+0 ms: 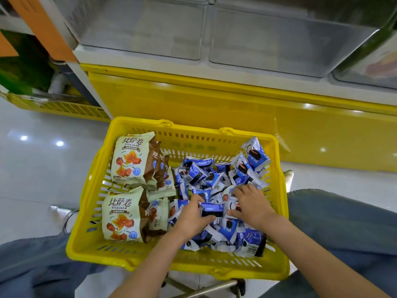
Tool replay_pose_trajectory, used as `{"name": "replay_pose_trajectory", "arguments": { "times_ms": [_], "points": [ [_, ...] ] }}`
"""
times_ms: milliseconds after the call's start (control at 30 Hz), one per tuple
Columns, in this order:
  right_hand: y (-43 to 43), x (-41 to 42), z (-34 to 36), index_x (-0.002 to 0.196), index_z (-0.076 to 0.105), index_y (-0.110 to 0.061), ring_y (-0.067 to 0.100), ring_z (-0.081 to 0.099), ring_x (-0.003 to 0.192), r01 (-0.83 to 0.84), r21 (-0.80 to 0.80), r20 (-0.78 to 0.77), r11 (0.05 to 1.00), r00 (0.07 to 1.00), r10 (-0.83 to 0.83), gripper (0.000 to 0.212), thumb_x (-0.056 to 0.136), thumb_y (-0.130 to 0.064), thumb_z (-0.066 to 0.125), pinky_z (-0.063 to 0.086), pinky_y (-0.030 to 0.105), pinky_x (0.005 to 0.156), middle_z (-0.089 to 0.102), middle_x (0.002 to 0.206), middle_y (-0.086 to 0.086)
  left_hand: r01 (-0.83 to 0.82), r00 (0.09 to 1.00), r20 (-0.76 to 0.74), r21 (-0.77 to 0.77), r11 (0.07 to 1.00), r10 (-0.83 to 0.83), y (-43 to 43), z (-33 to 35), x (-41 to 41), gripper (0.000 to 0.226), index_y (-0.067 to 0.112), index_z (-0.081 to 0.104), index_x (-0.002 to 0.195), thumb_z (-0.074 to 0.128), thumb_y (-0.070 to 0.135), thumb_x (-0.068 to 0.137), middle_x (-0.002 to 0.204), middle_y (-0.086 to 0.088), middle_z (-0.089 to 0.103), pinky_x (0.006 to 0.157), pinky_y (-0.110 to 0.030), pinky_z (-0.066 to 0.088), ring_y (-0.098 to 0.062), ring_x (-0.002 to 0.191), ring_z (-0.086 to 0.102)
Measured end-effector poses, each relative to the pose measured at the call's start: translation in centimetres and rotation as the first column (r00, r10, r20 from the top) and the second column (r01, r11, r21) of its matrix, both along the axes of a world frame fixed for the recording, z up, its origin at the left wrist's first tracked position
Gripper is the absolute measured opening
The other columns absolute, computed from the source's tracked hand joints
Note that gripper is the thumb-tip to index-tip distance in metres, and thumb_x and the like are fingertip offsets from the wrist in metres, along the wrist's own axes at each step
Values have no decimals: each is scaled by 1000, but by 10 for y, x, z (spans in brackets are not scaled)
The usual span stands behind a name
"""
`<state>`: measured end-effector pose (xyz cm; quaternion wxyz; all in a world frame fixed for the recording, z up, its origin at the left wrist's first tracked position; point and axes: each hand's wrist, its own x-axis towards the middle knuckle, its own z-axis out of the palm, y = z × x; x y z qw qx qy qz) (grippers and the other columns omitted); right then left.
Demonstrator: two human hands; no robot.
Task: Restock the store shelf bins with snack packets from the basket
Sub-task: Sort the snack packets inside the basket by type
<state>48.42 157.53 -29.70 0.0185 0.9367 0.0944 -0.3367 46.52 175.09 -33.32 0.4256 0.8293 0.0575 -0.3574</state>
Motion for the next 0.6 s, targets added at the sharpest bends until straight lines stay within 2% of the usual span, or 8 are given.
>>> {"name": "replay_pose_trajectory", "arguments": {
  "times_ms": [67, 133, 167, 233, 333, 433, 533, 600],
  "points": [
    [-3, 2, 1, 137, 35, -18, 25, 40, 126, 20, 26, -30, 999, 999, -19, 63, 89, -54, 51, 35, 35, 101, 47, 136, 7, -38, 999, 20, -29, 999, 38, 5, 5, 1, 41, 19, 37, 112, 66, 27, 85, 95, 0, 47, 51, -19, 42, -15, 65, 51],
    [-5, 2, 2, 135, 36, -15, 27, 49, 117, 38, 27, -57, 999, 998, -36, 68, 85, -58, 54, 39, 35, 93, 56, 125, 9, -123, 991, 39, -57, 991, 125, 12, 9, 4, 41, 18, 39, 112, 68, 23, 83, 99, -3, 50, 64, -32, 50, -21, 76, 56],
    [-5, 1, 2, 135, 36, -14, 28, 50, 116, 39, 26, -69, 999, 997, -37, 72, 84, -60, 54, 40, 35, 92, 56, 123, 9, -168, 984, 49, -60, 984, 171, 16, 10, 6, 42, 18, 39, 111, 69, 22, 82, 101, -3, 50, 67, -34, 50, -20, 80, 55],
    [-6, 2, 2, 134, 39, -12, 27, 51, 113, 41, 43, -50, 998, 998, -39, 75, 81, -63, 55, 41, 34, 89, 57, 118, 8, -256, 961, 93, -61, 965, 261, 22, 12, 13, 43, 17, 38, 109, 71, 22, 80, 106, 0, 49, 65, -25, 46, -11, 84, 51],
    [-8, 13, 5, 130, 45, -14, 20, 54, 101, 130, 196, 94, 972, 984, -151, 66, 81, -55, 61, 42, 27, 77, 54, 88, -2, -349, 920, 164, -67, 935, 355, 31, 13, 30, 44, 15, 39, 112, 70, 23, 82, 111, 3, 44, 77, -22, 37, -7, 99, 42],
    [6, 33, 4, 134, 39, -13, 7, 52, 61, 311, 373, 111, 874, 921, -374, 69, 84, -57, 57, 34, 18, 48, 48, 73, -8, -369, 913, 168, -42, 928, 371, 33, 8, 53, 41, 9, 41, 116, 65, 22, 86, 115, -4, 49, 79, -24, 36, -12, 98, 45],
    [26, 53, -10, 129, 43, -9, 8, 47, 53, 430, 402, 5, 808, 882, -472, 67, 86, -60, 51, 35, 26, 44, 48, 66, -2, -317, 942, 118, 19, 948, 313, 30, 1, 75, 37, 5, 43, 119, 60, 20, 89, 100, -6, 55, 72, -24, 36, -15, 85, 49],
    [40, 63, -23, 124, 44, -9, 12, 47, 55, 505, 435, -90, 746, 848, -522, 60, 88, -56, 51, 39, 32, 47, 47, 66, 2, -282, 954, 119, 59, 958, 274, 29, -5, 84, 35, 4, 44, 117, 59, 20, 89, 87, 0, 50, 68, -23, 34, -15, 81, 48]
  ]
}}
